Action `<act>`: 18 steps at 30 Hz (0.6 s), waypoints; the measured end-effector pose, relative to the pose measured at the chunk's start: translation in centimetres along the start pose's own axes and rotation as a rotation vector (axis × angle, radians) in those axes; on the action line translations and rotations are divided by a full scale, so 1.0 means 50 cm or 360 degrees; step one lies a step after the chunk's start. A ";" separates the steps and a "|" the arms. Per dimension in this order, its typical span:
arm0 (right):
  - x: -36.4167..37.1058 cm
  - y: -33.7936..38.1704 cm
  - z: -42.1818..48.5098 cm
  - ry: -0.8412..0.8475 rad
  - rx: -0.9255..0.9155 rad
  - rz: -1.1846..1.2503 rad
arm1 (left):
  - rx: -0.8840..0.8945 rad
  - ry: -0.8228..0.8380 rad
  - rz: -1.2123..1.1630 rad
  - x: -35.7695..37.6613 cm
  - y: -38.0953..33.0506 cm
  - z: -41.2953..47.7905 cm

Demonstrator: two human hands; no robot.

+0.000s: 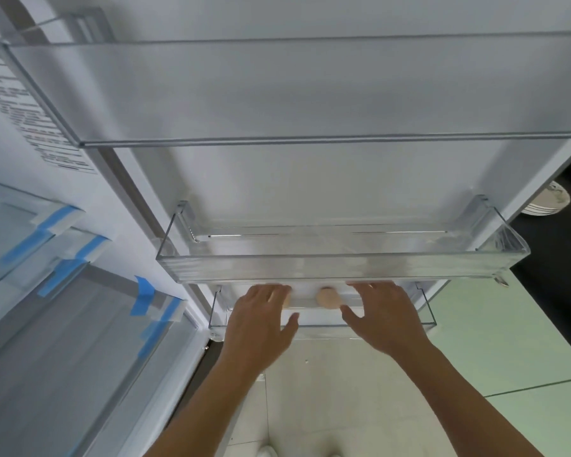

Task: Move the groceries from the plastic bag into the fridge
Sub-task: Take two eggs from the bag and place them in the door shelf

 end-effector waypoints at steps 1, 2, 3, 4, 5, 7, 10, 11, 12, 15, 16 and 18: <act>0.004 -0.002 -0.017 -0.0172 -0.0076 0.0022 | 0.0090 -0.0087 0.0016 0.002 -0.011 -0.012; 0.010 -0.002 -0.034 -0.0321 -0.0151 0.0056 | 0.0159 -0.0143 0.0028 0.006 -0.021 -0.023; 0.015 -0.001 -0.051 -0.0384 -0.0202 0.0070 | 0.0205 -0.0160 0.0048 0.010 -0.029 -0.032; 0.022 0.002 -0.068 -0.0420 -0.0225 0.0065 | 0.0238 -0.0160 0.0074 0.015 -0.037 -0.041; 0.029 0.005 -0.084 -0.0443 -0.0231 0.0048 | 0.0261 -0.0160 0.0105 0.019 -0.044 -0.049; 0.051 0.006 -0.114 -0.0471 -0.0233 -0.0002 | 0.0285 -0.0163 0.0152 0.031 -0.053 -0.062; 0.075 0.004 -0.143 -0.0434 -0.0194 -0.0026 | 0.0296 -0.0139 0.0138 0.041 -0.067 -0.069; 0.077 0.002 -0.147 -0.0430 -0.0181 -0.0027 | 0.0304 -0.0131 0.0123 0.044 -0.073 -0.069; 0.077 -0.001 -0.151 -0.0434 -0.0174 -0.0032 | 0.0314 -0.0126 0.0113 0.046 -0.079 -0.068; 0.071 -0.009 -0.161 -0.0478 -0.0143 -0.0024 | 0.0351 -0.0086 0.0095 0.048 -0.095 -0.063; 0.069 -0.012 -0.163 -0.0505 -0.0125 -0.0008 | 0.0363 -0.0070 0.0089 0.048 -0.102 -0.059; 0.064 -0.022 -0.169 -0.0542 -0.0072 0.0031 | 0.0405 -0.0041 0.0071 0.048 -0.115 -0.049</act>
Point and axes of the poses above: each hand's wrist, its own z-axis towards the middle knuckle, its own x-axis out of the palm, y = z × x, the point moved 1 cm from there along z, towards the middle knuckle, and after that the axes turned 4 degrees about x, right-handed, at the moved point
